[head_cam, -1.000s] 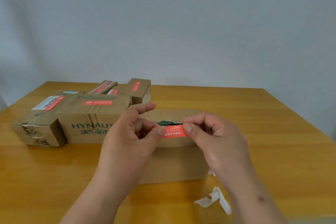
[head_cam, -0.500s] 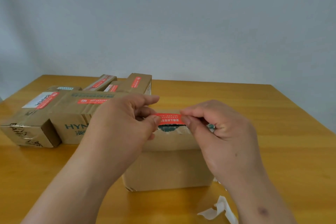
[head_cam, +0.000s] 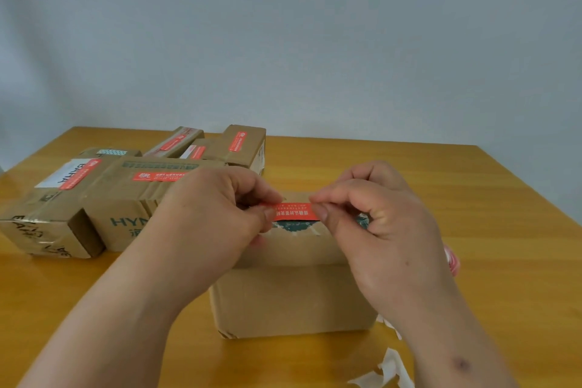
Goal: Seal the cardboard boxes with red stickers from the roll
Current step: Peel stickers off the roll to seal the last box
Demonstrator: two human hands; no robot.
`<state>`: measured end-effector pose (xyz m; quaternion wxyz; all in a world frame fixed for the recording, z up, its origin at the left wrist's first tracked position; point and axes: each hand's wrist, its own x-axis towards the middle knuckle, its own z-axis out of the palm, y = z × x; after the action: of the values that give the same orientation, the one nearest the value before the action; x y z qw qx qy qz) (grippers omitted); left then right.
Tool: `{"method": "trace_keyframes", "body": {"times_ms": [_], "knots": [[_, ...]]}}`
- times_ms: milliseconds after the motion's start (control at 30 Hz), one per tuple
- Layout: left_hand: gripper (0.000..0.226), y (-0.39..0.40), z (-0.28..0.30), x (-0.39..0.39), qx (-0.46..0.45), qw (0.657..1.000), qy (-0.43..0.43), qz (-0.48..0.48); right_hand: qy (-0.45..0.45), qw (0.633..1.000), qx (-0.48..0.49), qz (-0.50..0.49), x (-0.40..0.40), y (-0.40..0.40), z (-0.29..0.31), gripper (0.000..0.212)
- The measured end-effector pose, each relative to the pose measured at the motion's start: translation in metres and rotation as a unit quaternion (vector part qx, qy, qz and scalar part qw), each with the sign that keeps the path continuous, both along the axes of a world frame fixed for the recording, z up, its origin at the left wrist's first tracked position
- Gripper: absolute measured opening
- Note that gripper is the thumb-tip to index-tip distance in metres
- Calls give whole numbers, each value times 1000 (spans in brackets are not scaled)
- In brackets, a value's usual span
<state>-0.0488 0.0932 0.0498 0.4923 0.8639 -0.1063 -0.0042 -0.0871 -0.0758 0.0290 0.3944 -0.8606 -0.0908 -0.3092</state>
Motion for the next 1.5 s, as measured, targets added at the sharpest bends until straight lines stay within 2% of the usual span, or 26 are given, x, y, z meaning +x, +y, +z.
{"method": "trace_keyframes", "body": {"times_ms": [200,333,467,567,667,733,933,1133,1233,1300,1500], "knots": [[22,-2,3,-1,1,1000,-5,9,-63,996,-62,5,-4,4,0,13],[24,-3,4,0,-8,1000,15,21,-70,996,-58,-2,-5,3,-1,12],[19,0,5,3,-8,1000,-4,5,4,1000,5,-18,-2,1,3,12],[32,2,4,8,9,1000,-21,-20,103,993,43,-31,2,-2,7,15],[35,0,1,17,37,998,-40,-10,170,984,34,-51,6,-3,10,15],[32,-3,-2,22,74,995,-63,5,196,978,-12,-68,10,-2,12,17],[27,-13,-6,27,146,984,-95,31,226,958,-129,-121,20,3,15,22],[22,-16,-8,28,169,982,-79,32,262,949,-133,-114,27,3,15,20],[21,-16,-8,33,176,983,-52,22,267,953,-104,-98,27,1,14,36],[22,-15,-8,35,181,983,-43,15,254,958,-101,-93,28,-2,12,41],[22,-15,-11,37,190,980,-51,18,208,964,-149,-74,32,-7,-1,35]]}}
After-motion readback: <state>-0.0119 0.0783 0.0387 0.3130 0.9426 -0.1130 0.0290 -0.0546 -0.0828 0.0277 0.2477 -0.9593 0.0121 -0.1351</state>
